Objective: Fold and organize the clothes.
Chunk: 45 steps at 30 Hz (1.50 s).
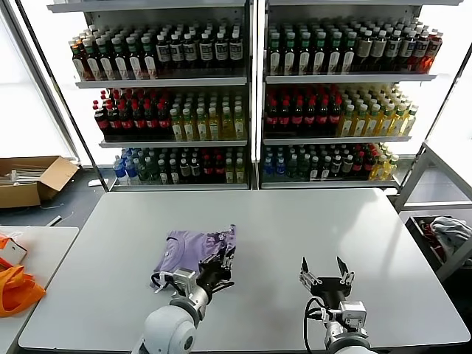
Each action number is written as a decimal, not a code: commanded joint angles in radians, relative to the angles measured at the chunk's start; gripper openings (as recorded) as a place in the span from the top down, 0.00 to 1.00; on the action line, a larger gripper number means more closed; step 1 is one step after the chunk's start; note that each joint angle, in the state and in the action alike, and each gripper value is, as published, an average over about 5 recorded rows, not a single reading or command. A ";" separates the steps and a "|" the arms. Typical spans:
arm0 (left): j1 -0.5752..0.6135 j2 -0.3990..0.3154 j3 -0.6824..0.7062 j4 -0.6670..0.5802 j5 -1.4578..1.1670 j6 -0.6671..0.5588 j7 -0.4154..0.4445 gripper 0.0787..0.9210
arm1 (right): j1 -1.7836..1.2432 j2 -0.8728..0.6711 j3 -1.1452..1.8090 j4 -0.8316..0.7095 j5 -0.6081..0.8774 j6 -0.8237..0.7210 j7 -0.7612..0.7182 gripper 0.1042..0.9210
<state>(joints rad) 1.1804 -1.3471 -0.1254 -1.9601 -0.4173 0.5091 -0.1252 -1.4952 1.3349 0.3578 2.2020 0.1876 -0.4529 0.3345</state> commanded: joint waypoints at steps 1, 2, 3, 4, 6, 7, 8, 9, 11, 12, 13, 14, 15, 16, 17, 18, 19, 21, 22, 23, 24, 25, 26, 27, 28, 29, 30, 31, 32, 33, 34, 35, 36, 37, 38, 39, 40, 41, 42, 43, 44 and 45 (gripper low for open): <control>-0.048 -0.075 0.044 0.017 -0.174 -0.038 -0.025 0.70 | 0.066 0.002 -0.042 -0.055 0.154 -0.009 0.027 0.12; -0.045 -0.072 0.029 0.006 -0.183 -0.041 -0.035 0.66 | 0.080 -0.002 -0.049 -0.063 0.200 -0.012 0.037 0.12; -0.041 -0.067 0.011 -0.006 -0.184 -0.044 -0.047 0.63 | 0.099 -0.005 -0.058 -0.073 0.258 -0.016 0.049 0.12; -0.036 -0.061 -0.007 -0.018 -0.178 -0.046 -0.057 0.60 | 0.117 -0.008 -0.067 -0.083 0.314 -0.021 0.060 0.12; -0.020 -0.044 -0.054 -0.038 -0.126 -0.050 -0.069 0.53 | 0.172 -0.010 -0.095 -0.112 0.428 -0.031 0.089 0.12; -0.009 -0.035 -0.080 -0.046 -0.088 -0.054 -0.072 0.49 | 0.202 -0.010 -0.112 -0.128 0.480 -0.037 0.102 0.12; 0.004 -0.026 -0.107 -0.053 -0.052 -0.060 -0.072 0.45 | 0.231 -0.008 -0.129 -0.146 0.524 -0.040 0.115 0.12; 0.019 -0.016 -0.137 -0.065 -0.019 -0.065 -0.072 0.42 | 0.264 -0.006 -0.150 -0.165 0.570 -0.044 0.129 0.12; 0.049 0.002 -0.192 -0.091 0.011 -0.070 -0.074 0.35 | 0.315 0.001 -0.191 -0.201 0.636 -0.049 0.149 0.12; 0.065 0.011 -0.218 -0.109 0.014 -0.069 -0.075 0.32 | 0.343 0.005 -0.215 -0.222 0.654 -0.054 0.160 0.12; 0.081 0.018 -0.242 -0.126 0.013 -0.068 -0.075 0.29 | 0.368 0.010 -0.238 -0.243 0.659 -0.060 0.170 0.12; 0.094 0.023 -0.263 -0.140 0.011 -0.067 -0.075 0.25 | 0.392 0.014 -0.262 -0.263 0.654 -0.066 0.180 0.12; 0.110 0.028 -0.285 -0.156 0.009 -0.066 -0.075 0.22 | 0.416 0.018 -0.285 -0.284 0.645 -0.072 0.191 0.12; 0.125 0.030 -0.304 -0.168 0.007 -0.065 -0.076 0.19 | 0.438 0.022 -0.306 -0.302 0.632 -0.080 0.201 0.12; 0.138 0.030 -0.320 -0.179 0.005 -0.064 -0.077 0.16 | 0.454 0.025 -0.325 -0.315 0.625 -0.085 0.208 0.12; 0.152 0.029 -0.336 -0.189 0.002 -0.064 -0.078 0.14 | 0.470 0.029 -0.343 -0.328 0.624 -0.089 0.214 0.12; 0.166 0.028 -0.350 -0.198 0.001 -0.064 -0.079 0.13 | 0.483 0.033 -0.359 -0.338 0.625 -0.094 0.218 0.14; 0.188 0.026 -0.373 -0.211 0.000 -0.065 -0.079 0.12 | 0.503 0.042 -0.387 -0.354 0.625 -0.101 0.223 0.17; 0.198 0.026 -0.384 -0.217 0.000 -0.065 -0.080 0.12 | 0.511 0.047 -0.400 -0.362 0.625 -0.104 0.227 0.20; 0.205 0.026 -0.393 -0.222 -0.002 -0.065 -0.080 0.12 | 0.519 0.051 -0.412 -0.371 0.624 -0.108 0.232 0.22; 0.210 0.027 -0.402 -0.226 -0.005 -0.065 -0.081 0.12 | 0.525 0.055 -0.422 -0.379 0.623 -0.111 0.237 0.23; 0.215 0.028 -0.409 -0.228 -0.008 -0.065 -0.082 0.12 | 0.530 0.058 -0.430 -0.385 0.623 -0.114 0.242 0.25; 0.219 0.030 -0.415 -0.230 -0.011 -0.065 -0.083 0.12 | 0.534 0.060 -0.434 -0.391 0.622 -0.116 0.247 0.25; 0.223 0.032 -0.420 -0.231 -0.013 -0.064 -0.083 0.12 | 0.537 0.060 -0.438 -0.395 0.622 -0.119 0.252 0.25; 0.228 0.034 -0.424 -0.232 -0.015 -0.064 -0.083 0.12 | 0.539 0.059 -0.439 -0.397 0.622 -0.121 0.257 0.25; 0.232 0.035 -0.427 -0.232 -0.017 -0.063 -0.083 0.12 | 0.539 0.057 -0.439 -0.397 0.623 -0.123 0.261 0.25; 0.235 0.036 -0.429 -0.231 -0.018 -0.063 -0.083 0.12 | 0.538 0.054 -0.439 -0.396 0.623 -0.124 0.265 0.25; 0.238 0.036 -0.430 -0.230 -0.020 -0.062 -0.083 0.12 | 0.535 0.050 -0.438 -0.393 0.624 -0.124 0.269 0.25; 0.240 0.036 -0.430 -0.229 -0.021 -0.062 -0.084 0.12 | 0.531 0.046 -0.436 -0.389 0.624 -0.124 0.272 0.26; 0.241 0.035 -0.430 -0.228 -0.022 -0.062 -0.084 0.12 | 0.527 0.042 -0.433 -0.385 0.623 -0.124 0.275 0.27; 0.242 0.035 -0.429 -0.227 -0.023 -0.061 -0.085 0.12 | 0.522 0.038 -0.430 -0.380 0.623 -0.124 0.278 0.29; 0.243 0.036 -0.428 -0.227 -0.023 -0.061 -0.085 0.12 | 0.515 0.035 -0.426 -0.374 0.623 -0.124 0.280 0.32; 0.244 0.036 -0.427 -0.226 -0.023 -0.060 -0.086 0.12 | 0.507 0.031 -0.421 -0.367 0.622 -0.124 0.281 0.34; 0.245 0.037 -0.426 -0.226 -0.024 -0.059 -0.087 0.12 | 0.499 0.028 -0.416 -0.361 0.622 -0.124 0.282 0.38; 0.245 0.038 -0.425 -0.225 -0.025 -0.057 -0.090 0.12 | 0.491 0.025 -0.410 -0.354 0.622 -0.124 0.283 0.41; 0.244 0.039 -0.425 -0.225 -0.027 -0.056 -0.092 0.12 | 0.482 0.023 -0.404 -0.348 0.621 -0.124 0.284 0.43; 0.244 0.039 -0.424 -0.225 -0.029 -0.054 -0.094 0.12 | 0.474 0.022 -0.399 -0.344 0.621 -0.124 0.285 0.45; 0.244 0.039 -0.423 -0.225 -0.031 -0.053 -0.096 0.12 | 0.467 0.021 -0.394 -0.340 0.620 -0.124 0.285 0.46; 0.245 0.039 -0.422 -0.225 -0.033 -0.052 -0.097 0.12 | 0.460 0.021 -0.391 -0.336 0.620 -0.124 0.286 0.46; 0.246 0.038 -0.421 -0.226 -0.033 -0.052 -0.097 0.12 | 0.452 0.021 -0.388 -0.332 0.619 -0.125 0.286 0.47; 0.247 0.037 -0.420 -0.228 -0.033 -0.051 -0.097 0.12 | 0.445 0.020 -0.386 -0.328 0.618 -0.125 0.287 0.47; 0.248 0.037 -0.419 -0.229 -0.033 -0.051 -0.097 0.12 | 0.437 0.020 -0.385 -0.325 0.616 -0.125 0.287 0.47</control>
<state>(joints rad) 1.4063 -1.3121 -0.5178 -2.1734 -0.4496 0.4561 -0.2178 -1.0316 1.3611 -0.0223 1.8653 0.7891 -0.5711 0.6025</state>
